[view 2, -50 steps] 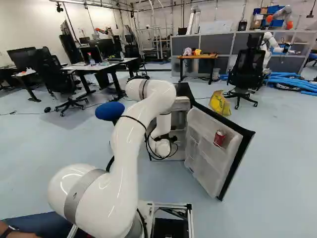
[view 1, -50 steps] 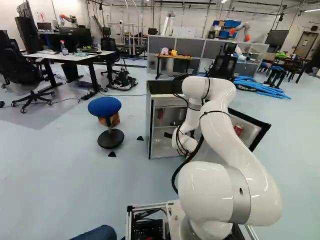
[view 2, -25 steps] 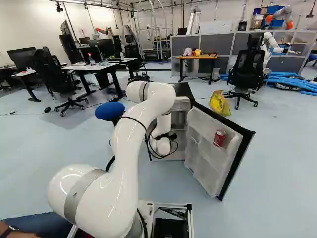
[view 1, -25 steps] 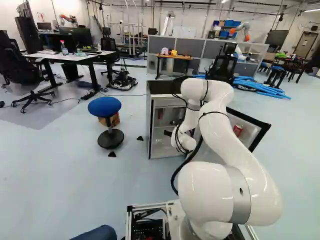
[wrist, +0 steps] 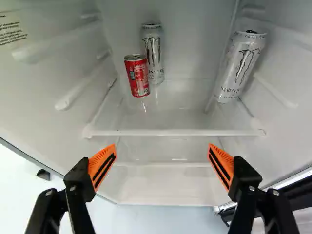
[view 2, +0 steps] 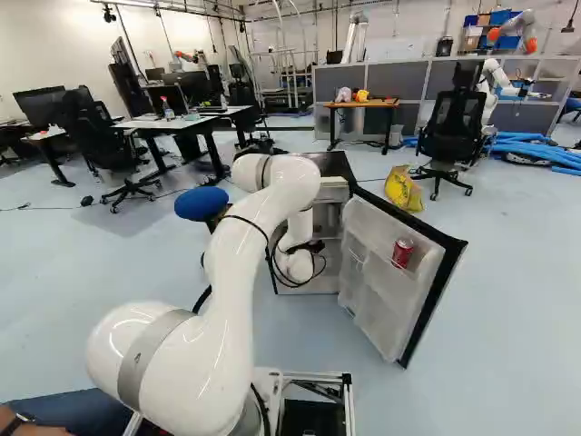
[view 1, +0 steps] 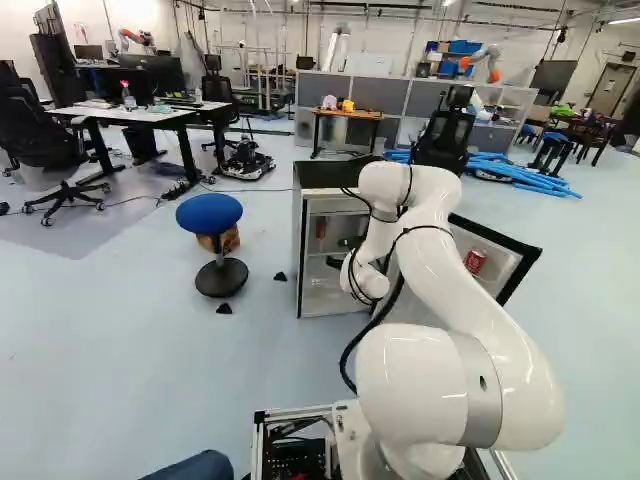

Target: Grab a drink from the fridge

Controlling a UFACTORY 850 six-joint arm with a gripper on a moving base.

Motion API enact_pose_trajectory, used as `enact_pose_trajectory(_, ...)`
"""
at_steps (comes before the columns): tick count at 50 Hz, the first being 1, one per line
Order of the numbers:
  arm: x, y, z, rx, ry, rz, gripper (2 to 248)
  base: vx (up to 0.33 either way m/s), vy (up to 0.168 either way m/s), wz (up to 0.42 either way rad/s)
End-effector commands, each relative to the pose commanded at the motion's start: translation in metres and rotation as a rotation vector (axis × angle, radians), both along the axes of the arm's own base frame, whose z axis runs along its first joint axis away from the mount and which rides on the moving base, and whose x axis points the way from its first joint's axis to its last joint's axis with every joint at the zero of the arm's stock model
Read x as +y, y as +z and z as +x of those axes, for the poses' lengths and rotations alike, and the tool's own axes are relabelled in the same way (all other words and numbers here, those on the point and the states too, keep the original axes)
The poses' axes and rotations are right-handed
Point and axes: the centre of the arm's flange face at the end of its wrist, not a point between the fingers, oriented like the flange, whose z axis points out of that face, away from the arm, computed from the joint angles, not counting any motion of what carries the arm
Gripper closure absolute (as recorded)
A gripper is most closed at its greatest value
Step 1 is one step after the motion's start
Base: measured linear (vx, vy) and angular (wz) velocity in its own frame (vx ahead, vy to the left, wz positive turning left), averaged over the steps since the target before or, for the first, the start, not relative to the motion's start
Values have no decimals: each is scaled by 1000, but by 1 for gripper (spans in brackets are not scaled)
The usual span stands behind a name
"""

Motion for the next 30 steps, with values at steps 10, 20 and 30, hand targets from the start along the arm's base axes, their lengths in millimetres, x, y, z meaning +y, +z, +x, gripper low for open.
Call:
enact_pose_trajectory(10, 1, -3, 10, -22, 5, -3, 3, 0, 0, 0)
enact_pose_trajectory(20, 2, -5, 19, -44, 10, -6, 3, 0, 0, 0)
enact_pose_trajectory(30, 4, -7, 29, -65, 17, -9, 3, 0, 0, 0)
